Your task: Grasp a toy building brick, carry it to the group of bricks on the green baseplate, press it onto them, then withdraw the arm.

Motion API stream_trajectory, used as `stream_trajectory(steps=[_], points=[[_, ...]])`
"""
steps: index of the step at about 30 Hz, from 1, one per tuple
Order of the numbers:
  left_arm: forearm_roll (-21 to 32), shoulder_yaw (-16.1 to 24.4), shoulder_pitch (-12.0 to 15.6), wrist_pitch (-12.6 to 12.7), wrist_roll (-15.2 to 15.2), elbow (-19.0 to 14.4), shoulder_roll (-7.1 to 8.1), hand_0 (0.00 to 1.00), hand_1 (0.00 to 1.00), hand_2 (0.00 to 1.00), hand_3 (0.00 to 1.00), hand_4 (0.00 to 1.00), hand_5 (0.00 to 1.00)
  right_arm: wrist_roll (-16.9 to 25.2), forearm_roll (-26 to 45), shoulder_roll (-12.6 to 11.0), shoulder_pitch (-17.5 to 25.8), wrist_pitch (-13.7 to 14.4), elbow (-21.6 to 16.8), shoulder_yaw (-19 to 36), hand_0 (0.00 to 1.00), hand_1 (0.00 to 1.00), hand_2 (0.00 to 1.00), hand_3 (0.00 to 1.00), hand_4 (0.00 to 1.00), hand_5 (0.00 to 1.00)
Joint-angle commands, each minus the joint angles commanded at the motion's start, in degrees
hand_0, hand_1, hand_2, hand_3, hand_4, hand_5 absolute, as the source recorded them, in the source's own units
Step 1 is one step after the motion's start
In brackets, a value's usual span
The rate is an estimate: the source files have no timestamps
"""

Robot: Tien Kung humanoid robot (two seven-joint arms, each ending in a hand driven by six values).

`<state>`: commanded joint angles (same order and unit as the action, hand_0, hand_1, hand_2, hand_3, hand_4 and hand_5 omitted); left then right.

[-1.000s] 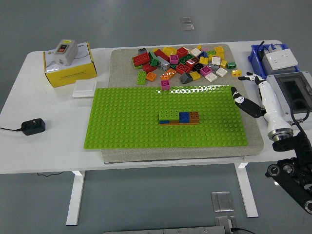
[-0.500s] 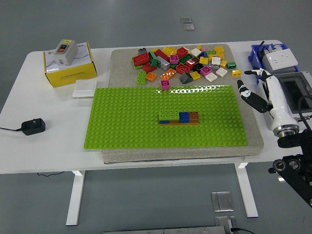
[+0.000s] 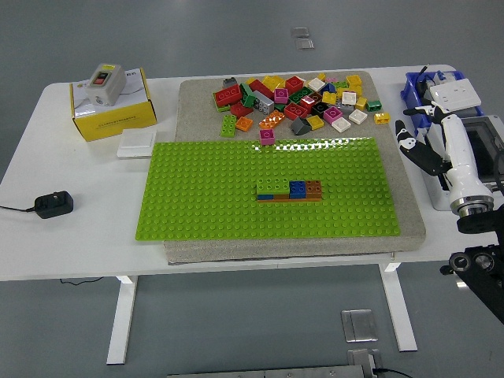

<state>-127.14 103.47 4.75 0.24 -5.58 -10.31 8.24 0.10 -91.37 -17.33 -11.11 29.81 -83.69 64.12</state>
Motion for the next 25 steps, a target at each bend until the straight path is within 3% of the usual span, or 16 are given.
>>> stream_trajectory(steps=[6, 15, 25], points=[[-2.82, 2.91, -0.04, -0.28, 0.11, 0.00, 0.02, 0.628, 0.609, 0.542, 0.633, 0.305, 0.705, 0.14, 0.20, -0.15, 0.28, 0.02, -0.15, 0.53, 0.864, 0.885, 0.911, 0.613, 0.601, 0.426], [-2.86, 7.70, 0.20, -1.08, 0.07, 0.00, 0.27, 0.630, 0.612, 0.544, 0.632, 0.313, 0.696, 0.81, 1.15, 0.63, -0.12, -0.03, 0.68, 0.59, 0.863, 0.882, 0.912, 0.615, 0.597, 0.428], [-2.86, 7.23, 0.01, -1.18, 0.12, 0.00, 0.34, 0.630, 0.612, 0.546, 0.633, 0.319, 0.691, 0.88, 1.20, 0.39, -0.44, 0.08, 0.82, -0.36, 0.862, 0.882, 0.912, 0.608, 0.566, 0.413]])
